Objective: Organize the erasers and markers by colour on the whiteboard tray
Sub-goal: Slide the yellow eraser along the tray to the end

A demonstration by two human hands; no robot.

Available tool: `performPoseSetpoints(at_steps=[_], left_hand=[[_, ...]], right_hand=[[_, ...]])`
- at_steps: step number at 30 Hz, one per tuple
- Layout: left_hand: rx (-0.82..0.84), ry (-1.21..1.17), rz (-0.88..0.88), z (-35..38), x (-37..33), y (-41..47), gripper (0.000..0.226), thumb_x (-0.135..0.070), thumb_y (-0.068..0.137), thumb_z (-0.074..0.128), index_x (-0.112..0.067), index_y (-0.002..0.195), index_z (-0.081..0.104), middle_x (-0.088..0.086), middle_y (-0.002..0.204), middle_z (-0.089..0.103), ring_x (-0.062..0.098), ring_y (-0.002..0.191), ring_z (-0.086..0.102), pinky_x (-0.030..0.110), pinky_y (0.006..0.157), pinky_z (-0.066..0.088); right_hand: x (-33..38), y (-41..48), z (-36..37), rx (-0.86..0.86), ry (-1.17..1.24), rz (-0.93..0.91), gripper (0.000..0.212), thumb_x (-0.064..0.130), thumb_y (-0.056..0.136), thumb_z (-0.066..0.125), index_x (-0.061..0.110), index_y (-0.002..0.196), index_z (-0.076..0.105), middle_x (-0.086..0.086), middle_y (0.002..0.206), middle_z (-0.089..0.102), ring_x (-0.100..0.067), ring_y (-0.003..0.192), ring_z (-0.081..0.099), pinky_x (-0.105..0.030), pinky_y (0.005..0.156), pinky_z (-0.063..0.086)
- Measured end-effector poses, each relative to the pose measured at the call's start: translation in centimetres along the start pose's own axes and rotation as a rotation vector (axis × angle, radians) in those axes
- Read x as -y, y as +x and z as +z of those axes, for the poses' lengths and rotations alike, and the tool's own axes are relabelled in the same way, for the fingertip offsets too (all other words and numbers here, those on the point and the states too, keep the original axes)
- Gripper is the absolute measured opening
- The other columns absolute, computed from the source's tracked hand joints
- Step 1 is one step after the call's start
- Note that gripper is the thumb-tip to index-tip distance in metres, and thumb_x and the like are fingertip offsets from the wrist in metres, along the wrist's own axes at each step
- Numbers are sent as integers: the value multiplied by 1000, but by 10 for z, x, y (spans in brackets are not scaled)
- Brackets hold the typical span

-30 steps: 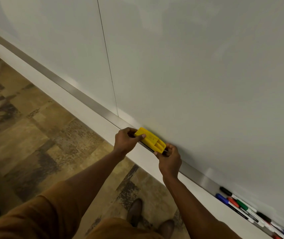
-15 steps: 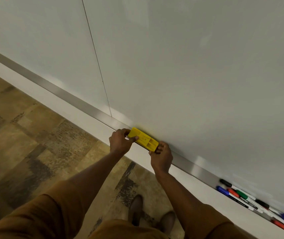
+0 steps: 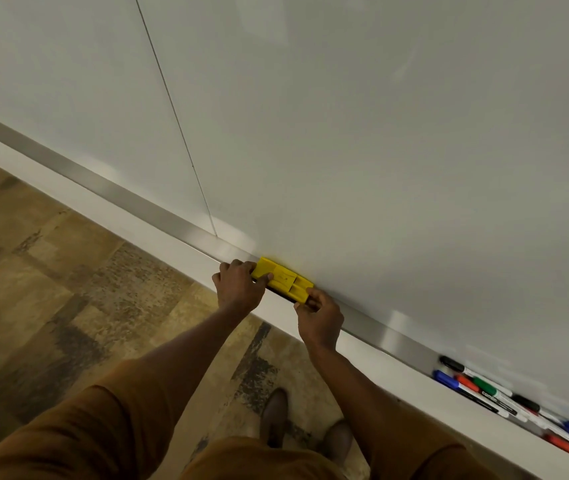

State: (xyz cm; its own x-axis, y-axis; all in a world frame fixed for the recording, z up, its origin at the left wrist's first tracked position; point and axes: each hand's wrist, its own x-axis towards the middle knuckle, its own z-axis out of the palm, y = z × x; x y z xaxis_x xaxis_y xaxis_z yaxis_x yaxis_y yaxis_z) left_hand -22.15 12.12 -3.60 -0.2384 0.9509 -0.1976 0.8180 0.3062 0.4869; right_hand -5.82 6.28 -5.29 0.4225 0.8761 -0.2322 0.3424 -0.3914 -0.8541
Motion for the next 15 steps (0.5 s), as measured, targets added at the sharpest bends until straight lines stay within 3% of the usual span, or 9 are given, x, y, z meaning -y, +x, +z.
performPoseSetpoints(at_steps=[7,15], left_hand=[[3,144,15,2,-7,1,48,-54,100,61,-13,121,72,12,122,69,36,124,52,51,103,39],[10,164,19,4,-6,4,47,-54,99,62,-11,113,72,13,119,69,38,122,52,53,101,40]], right_hand=[[-2,2,1,7,-36,-27,40,16,77,87,18,115,76,1,102,76,-14,91,72,-41,84,62],[-3,3,-2,61,-51,-44,50,26,71,85,18,120,76,0,104,78,-15,92,73,-41,87,61]])
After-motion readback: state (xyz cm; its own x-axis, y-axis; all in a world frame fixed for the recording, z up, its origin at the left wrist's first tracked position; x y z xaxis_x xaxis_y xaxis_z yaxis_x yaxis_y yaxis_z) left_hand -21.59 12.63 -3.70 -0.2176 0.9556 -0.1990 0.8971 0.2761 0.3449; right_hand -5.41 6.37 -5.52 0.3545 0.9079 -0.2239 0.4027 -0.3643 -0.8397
